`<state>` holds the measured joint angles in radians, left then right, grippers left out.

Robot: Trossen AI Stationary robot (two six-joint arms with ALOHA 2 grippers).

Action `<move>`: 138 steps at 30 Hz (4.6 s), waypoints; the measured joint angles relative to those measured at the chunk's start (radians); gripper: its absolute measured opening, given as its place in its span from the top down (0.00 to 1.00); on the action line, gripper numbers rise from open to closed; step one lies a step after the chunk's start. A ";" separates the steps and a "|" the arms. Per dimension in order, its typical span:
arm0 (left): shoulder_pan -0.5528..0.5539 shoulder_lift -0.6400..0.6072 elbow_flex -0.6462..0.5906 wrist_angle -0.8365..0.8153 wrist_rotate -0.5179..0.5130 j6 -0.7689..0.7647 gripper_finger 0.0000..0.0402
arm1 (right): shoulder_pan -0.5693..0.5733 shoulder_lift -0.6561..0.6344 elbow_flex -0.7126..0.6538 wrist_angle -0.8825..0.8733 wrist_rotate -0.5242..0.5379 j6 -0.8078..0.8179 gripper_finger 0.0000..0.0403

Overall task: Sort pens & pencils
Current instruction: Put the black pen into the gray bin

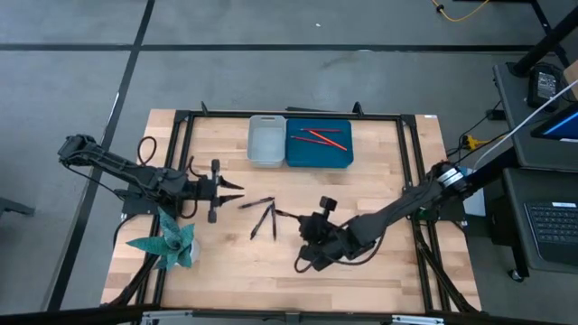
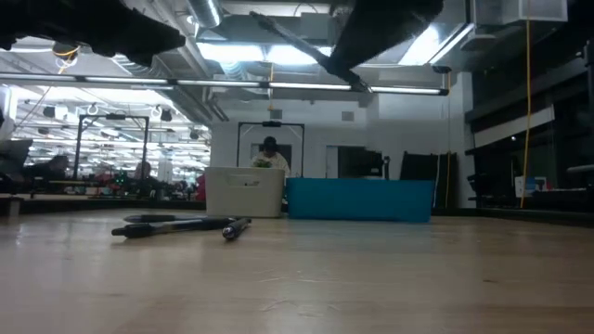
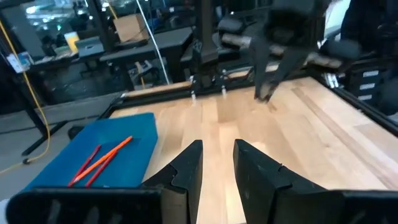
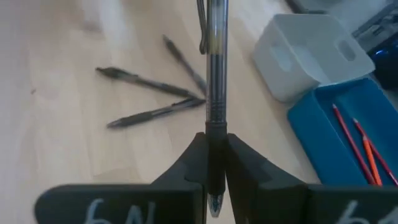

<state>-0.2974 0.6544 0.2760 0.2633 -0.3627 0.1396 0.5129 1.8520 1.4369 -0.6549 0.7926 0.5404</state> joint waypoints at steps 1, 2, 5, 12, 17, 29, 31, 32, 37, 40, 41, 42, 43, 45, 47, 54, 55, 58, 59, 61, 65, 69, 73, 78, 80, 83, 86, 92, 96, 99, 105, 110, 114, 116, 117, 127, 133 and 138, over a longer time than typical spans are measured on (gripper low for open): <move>0.000 0.000 0.000 0.005 0.002 0.001 0.79 | 0.000 -0.013 -0.030 0.038 0.012 -0.006 0.91; 0.000 0.000 0.000 0.006 0.002 0.001 0.79 | 0.000 -0.030 -0.064 0.095 0.021 -0.023 0.91; 0.000 0.007 0.000 0.010 0.002 0.002 0.79 | -0.007 -0.094 -0.181 0.296 0.032 -0.108 0.91; 0.006 0.046 0.000 0.050 0.002 0.002 0.79 | -0.063 -0.231 -0.493 0.937 -0.057 -0.400 0.91; 0.047 0.092 0.000 0.128 0.029 -0.025 0.79 | -0.129 -0.260 -0.617 1.128 -0.134 -0.470 0.91; 0.225 0.347 0.000 0.427 0.318 -0.065 0.79 | -0.285 -0.260 -0.643 1.226 -0.377 -0.552 0.91; 0.245 0.383 0.000 0.460 0.340 -0.076 0.79 | -0.300 -0.260 -0.643 1.239 -0.407 -0.554 0.91; 0.255 0.400 0.000 0.483 0.345 -0.079 0.79 | -0.307 -0.260 -0.643 1.244 -0.425 -0.555 0.91; 0.296 0.469 0.000 0.601 0.368 -0.079 0.79 | -0.341 -0.212 -0.643 1.345 -0.497 -0.572 0.91; 0.311 0.498 0.000 0.625 0.393 -0.083 0.79 | -0.362 -0.176 -0.643 1.386 -0.527 -0.576 0.91; 0.315 0.505 0.000 0.623 0.397 -0.085 0.79 | -0.368 -0.167 -0.643 1.397 -0.528 -0.579 0.91; 0.318 0.510 0.000 0.623 0.399 -0.086 0.79 | -0.375 -0.161 -0.643 1.410 -0.534 -0.581 0.91; 0.320 0.516 0.000 0.625 0.400 -0.086 0.79 | -0.381 -0.157 -0.643 1.422 -0.544 -0.585 0.91; 0.324 0.524 0.000 0.634 0.401 -0.086 0.79 | -0.396 -0.149 -0.643 1.452 -0.579 -0.587 0.91; 0.324 0.531 0.000 0.666 0.402 -0.087 0.79 | -0.407 -0.139 -0.639 1.467 -0.606 -0.582 0.91; 0.324 0.533 0.000 0.675 0.415 -0.106 0.79 | -0.430 -0.062 -0.533 1.432 -0.665 -0.624 0.91; 0.324 0.533 0.000 0.675 0.414 -0.107 0.79 | -0.433 -0.054 -0.517 1.424 -0.668 -0.631 0.91; 0.323 0.532 0.000 0.675 0.418 -0.110 0.79 | -0.446 -0.031 -0.479 1.400 -0.717 -0.639 0.91; 0.323 0.533 0.000 0.672 0.418 -0.112 0.79 | -0.450 -0.025 -0.468 1.387 -0.723 -0.639 0.91; 0.321 0.533 0.000 0.670 0.418 -0.112 0.79 | -0.451 -0.014 -0.455 1.378 -0.726 -0.640 0.91; 0.314 0.533 0.000 0.671 0.437 -0.112 0.79 | -0.451 -0.011 -0.452 1.378 -0.731 -0.641 0.91; 0.314 0.533 0.000 0.672 0.453 -0.112 0.79 | -0.451 -0.013 -0.452 1.377 -0.734 -0.650 0.92; 0.314 0.533 0.000 0.672 0.455 -0.113 0.79 | -0.451 -0.014 -0.452 1.375 -0.734 -0.650 0.92; 0.314 0.533 0.000 0.667 0.513 -0.143 0.79 | -0.453 -0.014 -0.451 1.367 -0.744 -0.651 0.92; 0.315 0.533 0.000 0.664 0.537 -0.160 0.79 | -0.452 -0.014 -0.451 1.366 -0.743 -0.651 0.92; 0.315 0.531 0.000 0.661 0.543 -0.159 0.79 | -0.451 -0.014 -0.451 1.363 -0.746 -0.651 0.92; 0.315 0.516 0.000 0.646 0.549 -0.158 0.79 | -0.452 -0.015 -0.451 1.352 -0.742 -0.650 0.92; 0.314 0.509 0.000 0.637 0.549 -0.157 0.79 | -0.452 -0.015 -0.451 1.348 -0.740 -0.649 0.92; 0.315 0.510 0.000 0.636 0.533 -0.155 0.79 | -0.451 -0.015 -0.451 1.360 -0.740 -0.648 0.92; 0.325 0.510 0.000 0.636 0.528 -0.138 0.79 | -0.451 -0.015 -0.451 1.359 -0.740 -0.648 0.92; 0.347 0.510 0.000 0.636 0.519 -0.137 0.79 | -0.451 -0.015 -0.451 1.360 -0.742 -0.647 0.92; 0.375 0.509 0.000 0.635 0.519 -0.139 0.79 | -0.449 -0.015 -0.451 1.360 -0.743 -0.647 0.92; 0.376 0.509 0.000 0.635 0.529 -0.154 0.79 | -0.449 -0.015 -0.451 1.360 -0.743 -0.647 0.92; 0.376 0.509 0.000 0.635 0.552 -0.160 0.79 | -0.449 -0.015 -0.451 1.360 -0.743 -0.647 0.92; 0.376 0.509 0.000 0.635 0.567 -0.164 0.79 | -0.449 -0.015 -0.451 1.360 -0.743 -0.647 0.92; 0.376 0.510 0.000 0.621 0.648 -0.191 0.79 | -0.449 -0.015 -0.451 1.359 -0.763 -0.647 0.94; 0.376 0.510 0.000 0.616 0.640 -0.190 0.79 | -0.449 -0.015 -0.451 1.359 -0.768 -0.647 0.95; 0.376 0.510 0.000 0.618 0.634 -0.190 0.79 | -0.449 -0.015 -0.452 1.359 -0.769 -0.646 1.00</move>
<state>0.0784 1.1641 0.2760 0.8810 0.2710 -0.0505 0.0642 1.8370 0.9852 0.7043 0.0238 -0.1055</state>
